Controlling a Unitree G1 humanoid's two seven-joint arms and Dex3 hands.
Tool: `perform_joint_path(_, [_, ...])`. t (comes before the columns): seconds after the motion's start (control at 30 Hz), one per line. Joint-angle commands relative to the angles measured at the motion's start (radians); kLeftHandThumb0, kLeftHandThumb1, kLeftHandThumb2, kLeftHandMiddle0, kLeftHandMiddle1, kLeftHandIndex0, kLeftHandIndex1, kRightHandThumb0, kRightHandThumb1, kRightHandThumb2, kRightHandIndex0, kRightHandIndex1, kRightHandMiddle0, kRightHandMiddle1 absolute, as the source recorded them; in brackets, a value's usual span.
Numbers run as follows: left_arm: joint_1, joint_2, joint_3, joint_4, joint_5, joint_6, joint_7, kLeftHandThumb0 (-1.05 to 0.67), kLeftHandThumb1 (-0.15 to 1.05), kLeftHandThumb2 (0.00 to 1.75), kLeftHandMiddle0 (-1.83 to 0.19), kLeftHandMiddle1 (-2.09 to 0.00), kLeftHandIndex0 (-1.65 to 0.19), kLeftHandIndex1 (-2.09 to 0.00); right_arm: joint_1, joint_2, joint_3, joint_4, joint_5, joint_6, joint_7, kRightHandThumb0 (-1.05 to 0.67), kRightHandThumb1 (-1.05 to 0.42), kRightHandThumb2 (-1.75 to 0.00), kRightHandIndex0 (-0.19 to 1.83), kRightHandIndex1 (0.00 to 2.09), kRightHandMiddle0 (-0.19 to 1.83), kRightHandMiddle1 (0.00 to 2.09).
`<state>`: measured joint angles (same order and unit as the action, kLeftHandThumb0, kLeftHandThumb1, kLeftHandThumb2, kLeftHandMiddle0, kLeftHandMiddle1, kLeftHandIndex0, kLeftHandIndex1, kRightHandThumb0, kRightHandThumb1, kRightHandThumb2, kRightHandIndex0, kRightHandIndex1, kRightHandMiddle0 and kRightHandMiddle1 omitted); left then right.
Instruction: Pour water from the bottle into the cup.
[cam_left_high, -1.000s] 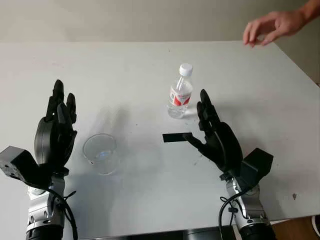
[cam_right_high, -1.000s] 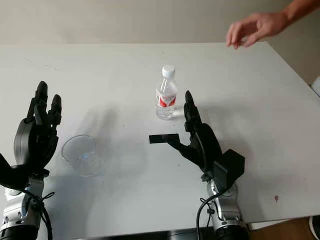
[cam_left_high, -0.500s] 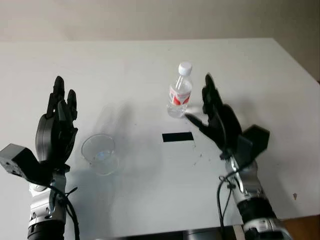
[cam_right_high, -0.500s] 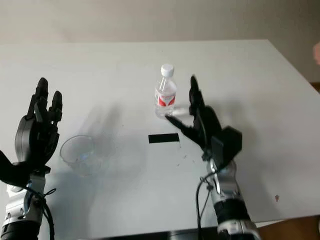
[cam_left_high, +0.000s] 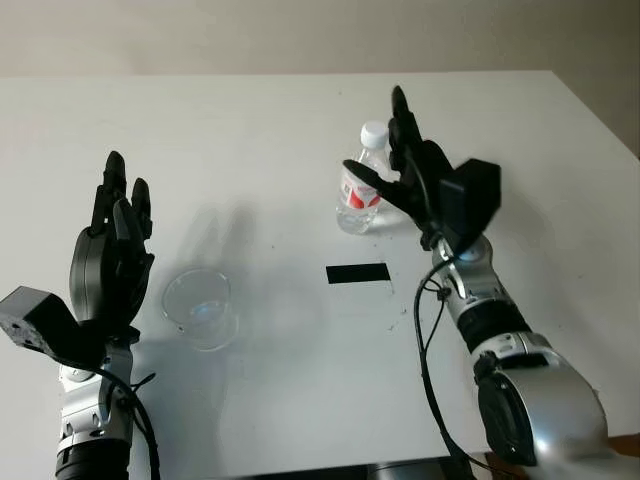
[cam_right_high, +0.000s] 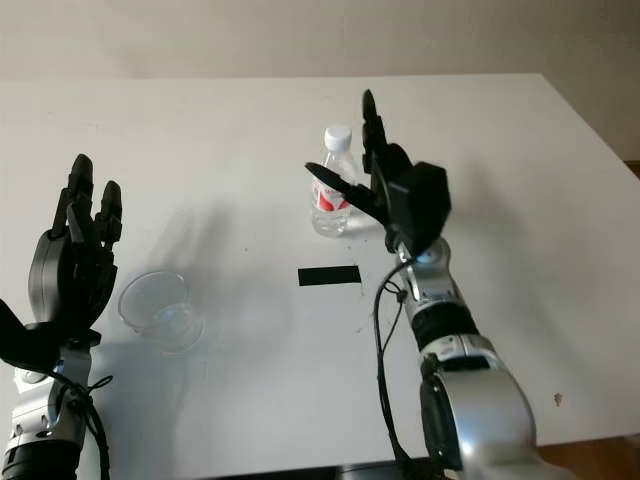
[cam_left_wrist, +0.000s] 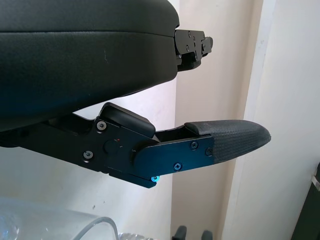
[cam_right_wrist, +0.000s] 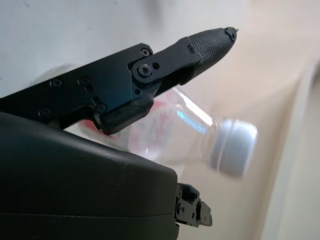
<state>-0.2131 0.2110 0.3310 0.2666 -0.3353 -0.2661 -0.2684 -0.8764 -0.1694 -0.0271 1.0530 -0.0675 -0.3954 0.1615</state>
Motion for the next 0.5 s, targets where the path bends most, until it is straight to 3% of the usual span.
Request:
perform_joint_path(0.0, [0.004, -0.002, -0.002, -0.015, 0.002, -0.001, 0.002, -0.87, 1.05, 0.63, 0.04, 0.0, 0.06, 0.0, -0.023, 0.003, 0.016, 0.016, -0.018, -0.015, -0.007, -0.89, -0.92, -0.06, -0.19, 0.0, -0.19, 0.0])
perform_joint_path(0.47, [0.01, -0.005, -0.001, -0.009, -0.004, -0.011, -0.005, -0.87, 1.05, 0.61, 0.05, 0.0, 0.05, 0.0, -0.056, 0.007, 0.067, 0.107, -0.086, 0.003, -0.035, -0.91, -0.92, -0.06, -0.19, 0.0, -0.19, 0.0])
